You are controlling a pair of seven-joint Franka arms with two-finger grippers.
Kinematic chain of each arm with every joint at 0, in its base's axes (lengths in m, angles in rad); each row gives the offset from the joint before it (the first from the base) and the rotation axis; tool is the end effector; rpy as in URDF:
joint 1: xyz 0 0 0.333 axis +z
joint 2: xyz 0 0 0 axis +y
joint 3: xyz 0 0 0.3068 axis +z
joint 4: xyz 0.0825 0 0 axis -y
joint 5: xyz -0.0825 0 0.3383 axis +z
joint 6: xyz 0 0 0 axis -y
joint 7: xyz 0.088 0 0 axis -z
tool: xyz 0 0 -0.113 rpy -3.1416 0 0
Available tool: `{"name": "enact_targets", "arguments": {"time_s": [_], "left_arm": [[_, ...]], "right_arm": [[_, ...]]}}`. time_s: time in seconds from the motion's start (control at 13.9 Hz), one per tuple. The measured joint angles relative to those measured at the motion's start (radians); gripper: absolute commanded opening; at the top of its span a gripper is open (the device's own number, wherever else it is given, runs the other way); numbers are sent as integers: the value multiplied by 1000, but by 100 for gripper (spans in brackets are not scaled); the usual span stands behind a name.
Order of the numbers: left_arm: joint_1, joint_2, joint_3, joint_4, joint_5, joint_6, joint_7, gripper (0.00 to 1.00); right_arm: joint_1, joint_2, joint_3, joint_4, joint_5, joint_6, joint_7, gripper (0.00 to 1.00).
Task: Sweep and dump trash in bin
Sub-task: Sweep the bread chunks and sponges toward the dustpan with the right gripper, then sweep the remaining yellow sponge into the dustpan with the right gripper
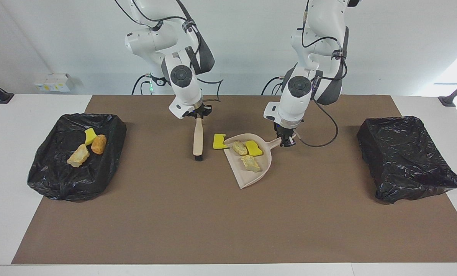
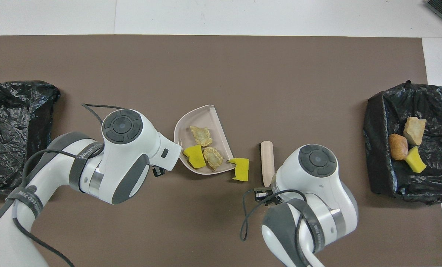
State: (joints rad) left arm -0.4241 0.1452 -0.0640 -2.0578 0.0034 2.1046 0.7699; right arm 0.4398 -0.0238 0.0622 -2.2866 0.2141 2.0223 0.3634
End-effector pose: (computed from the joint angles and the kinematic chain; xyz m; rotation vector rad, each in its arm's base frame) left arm 0.4634 -0.2450 0.3703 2.5196 -1.8364 -0.1501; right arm 0.3860 0.2273 0.3597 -3.0467 -0.0326 0.4487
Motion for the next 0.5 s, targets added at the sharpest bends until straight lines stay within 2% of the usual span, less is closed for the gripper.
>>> {"name": "enact_targets", "arguments": {"time_s": [0.29, 0.5], "left_arm": [[0, -3, 1, -3, 0, 0, -3, 0], [0, -3, 3, -4, 0, 0, -3, 0]], "right_arm": [[83, 1, 8, 8, 142, 79, 2, 0], [119, 15, 8, 64, 210, 86, 2, 0]]}}
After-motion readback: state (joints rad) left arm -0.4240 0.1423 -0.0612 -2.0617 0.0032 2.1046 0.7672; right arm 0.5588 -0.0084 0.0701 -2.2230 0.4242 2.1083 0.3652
